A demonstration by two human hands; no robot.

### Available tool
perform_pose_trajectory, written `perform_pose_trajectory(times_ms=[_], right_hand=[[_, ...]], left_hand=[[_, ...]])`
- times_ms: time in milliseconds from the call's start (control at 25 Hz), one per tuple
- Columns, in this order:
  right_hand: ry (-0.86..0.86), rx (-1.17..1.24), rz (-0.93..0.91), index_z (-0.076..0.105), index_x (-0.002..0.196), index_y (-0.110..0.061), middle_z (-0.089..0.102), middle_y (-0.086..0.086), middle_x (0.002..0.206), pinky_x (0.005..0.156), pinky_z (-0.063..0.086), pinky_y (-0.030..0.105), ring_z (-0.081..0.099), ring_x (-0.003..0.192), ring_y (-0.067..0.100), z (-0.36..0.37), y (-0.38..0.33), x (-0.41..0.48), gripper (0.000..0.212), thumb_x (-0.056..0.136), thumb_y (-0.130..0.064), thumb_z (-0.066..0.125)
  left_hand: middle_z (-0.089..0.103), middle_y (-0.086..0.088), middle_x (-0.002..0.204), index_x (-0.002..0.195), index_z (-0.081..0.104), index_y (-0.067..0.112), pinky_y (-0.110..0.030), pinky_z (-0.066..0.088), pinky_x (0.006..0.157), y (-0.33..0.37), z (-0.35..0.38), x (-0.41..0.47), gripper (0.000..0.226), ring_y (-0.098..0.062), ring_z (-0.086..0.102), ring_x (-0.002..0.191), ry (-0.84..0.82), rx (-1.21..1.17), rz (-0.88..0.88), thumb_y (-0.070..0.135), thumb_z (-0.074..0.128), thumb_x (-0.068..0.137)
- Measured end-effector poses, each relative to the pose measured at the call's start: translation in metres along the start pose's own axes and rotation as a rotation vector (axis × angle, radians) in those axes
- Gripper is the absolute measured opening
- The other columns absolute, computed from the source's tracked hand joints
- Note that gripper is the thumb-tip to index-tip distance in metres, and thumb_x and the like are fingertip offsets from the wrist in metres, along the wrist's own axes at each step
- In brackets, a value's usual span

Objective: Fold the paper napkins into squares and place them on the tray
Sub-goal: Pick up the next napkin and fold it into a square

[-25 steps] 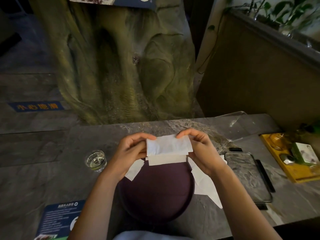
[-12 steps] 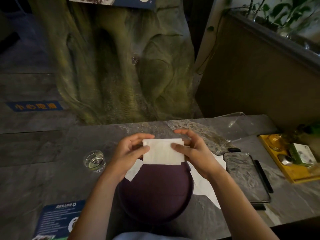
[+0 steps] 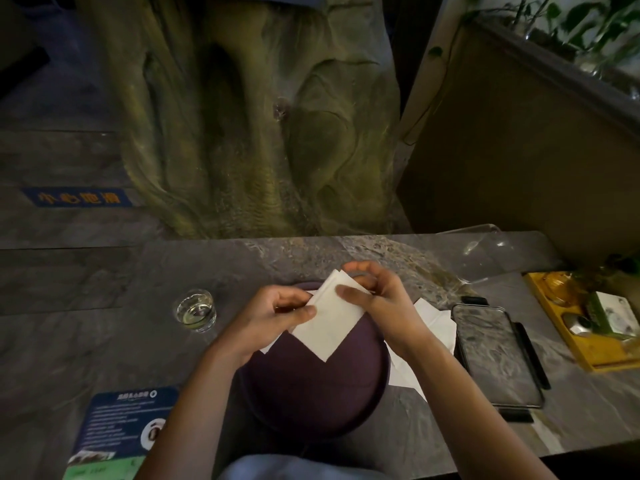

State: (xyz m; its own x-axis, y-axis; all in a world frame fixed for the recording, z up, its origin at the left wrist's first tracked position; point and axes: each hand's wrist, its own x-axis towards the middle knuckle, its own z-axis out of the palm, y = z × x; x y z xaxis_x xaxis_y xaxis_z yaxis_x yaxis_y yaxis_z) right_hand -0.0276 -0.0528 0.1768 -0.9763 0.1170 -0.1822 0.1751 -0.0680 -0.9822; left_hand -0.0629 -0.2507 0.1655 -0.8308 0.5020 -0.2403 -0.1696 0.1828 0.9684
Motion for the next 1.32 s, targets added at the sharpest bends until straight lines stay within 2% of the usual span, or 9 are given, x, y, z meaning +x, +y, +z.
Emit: perform_pose_trajectory(times_ms=[160,280,400,520,720,880,1040,1120,1320], right_hand=[[-0.034,0.185,0.186,0.058,0.117,-0.003,0.071,0.021,0.11,0.091,0.054,0.049,0.069,0.101,0.036,0.012,0.026,0.001,0.04,0.081,-0.008,0.075],[-0.064,0.109,0.272,0.063,0.11,0.003,0.073,0.02,0.106,0.082,0.059,0.041,0.071,0.098,0.033,0.023,0.05,-0.001,0.025,0.086,-0.002,0.068],[-0.073,0.021,0.303,0.066,0.092,-0.002,0.074,0.007,0.086,0.062,0.058,0.028,0.073,0.08,0.02,0.034,0.073,0.0,0.009,0.087,0.005,0.064],[-0.093,-0.085,0.351,0.063,0.083,-0.007,0.068,0.003,0.077,0.053,0.053,0.023,0.069,0.066,0.01,0.046,0.1,0.001,0.013,0.087,0.006,0.064],[-0.103,-0.209,0.462,0.063,0.083,-0.007,0.062,0.005,0.077,0.051,0.051,0.021,0.063,0.066,0.013,0.066,0.141,0.0,0.017,0.087,0.008,0.059],[-0.062,-0.284,0.524,0.062,0.106,0.003,0.065,0.009,0.088,0.065,0.056,0.033,0.066,0.086,0.026,0.079,0.162,0.007,0.022,0.084,0.005,0.066],[-0.018,-0.364,0.579,0.062,0.09,-0.007,0.062,0.006,0.081,0.065,0.054,0.038,0.061,0.078,0.024,0.09,0.181,0.02,0.014,0.082,0.001,0.07],[0.005,-0.418,0.599,0.064,0.085,-0.016,0.065,0.007,0.087,0.074,0.056,0.041,0.063,0.086,0.027,0.094,0.191,0.026,0.016,0.08,-0.002,0.071],[-0.008,-0.544,0.629,0.07,0.098,-0.012,0.068,0.006,0.095,0.061,0.047,0.025,0.062,0.088,0.021,0.1,0.209,0.038,0.017,0.082,-0.005,0.069]], left_hand=[[0.074,-0.006,0.085,0.091,0.07,0.006,-0.022,0.051,0.064,-0.019,-0.003,-0.002,0.005,-0.011,0.066,0.073,0.173,-0.175,-0.046,0.005,0.066,0.087],[0.074,-0.005,0.09,0.094,0.067,0.004,-0.025,0.057,0.067,-0.043,-0.003,-0.01,0.008,-0.014,0.071,0.081,0.238,-0.261,-0.137,0.003,0.066,0.086],[0.074,-0.005,0.089,0.092,0.068,0.009,-0.033,0.059,0.075,-0.077,-0.003,-0.02,0.01,-0.018,0.071,0.087,0.306,-0.272,-0.253,0.009,0.072,0.083],[0.072,-0.001,0.083,0.086,0.068,0.014,-0.028,0.058,0.067,-0.111,-0.003,-0.029,0.006,-0.017,0.07,0.083,0.4,-0.281,-0.339,0.011,0.073,0.083],[0.065,-0.001,0.078,0.079,0.062,0.018,-0.019,0.055,0.051,-0.152,-0.001,-0.038,0.015,-0.015,0.062,0.07,0.523,-0.279,-0.442,0.006,0.071,0.083],[0.069,-0.006,0.084,0.078,0.063,0.021,-0.038,0.059,0.069,-0.173,-0.007,-0.041,0.014,-0.023,0.065,0.077,0.548,-0.191,-0.505,0.013,0.074,0.082],[0.073,-0.007,0.088,0.078,0.065,0.023,-0.046,0.06,0.076,-0.195,-0.014,-0.04,0.015,-0.023,0.069,0.08,0.548,-0.101,-0.572,0.026,0.079,0.075],[0.073,-0.003,0.089,0.084,0.066,0.023,-0.045,0.06,0.077,-0.203,-0.017,-0.037,0.019,-0.021,0.07,0.083,0.532,-0.042,-0.601,0.032,0.079,0.073],[0.069,-0.006,0.098,0.104,0.062,0.011,-0.044,0.06,0.074,-0.203,-0.021,-0.033,0.031,-0.024,0.069,0.089,0.527,-0.042,-0.641,0.019,0.078,0.078]])
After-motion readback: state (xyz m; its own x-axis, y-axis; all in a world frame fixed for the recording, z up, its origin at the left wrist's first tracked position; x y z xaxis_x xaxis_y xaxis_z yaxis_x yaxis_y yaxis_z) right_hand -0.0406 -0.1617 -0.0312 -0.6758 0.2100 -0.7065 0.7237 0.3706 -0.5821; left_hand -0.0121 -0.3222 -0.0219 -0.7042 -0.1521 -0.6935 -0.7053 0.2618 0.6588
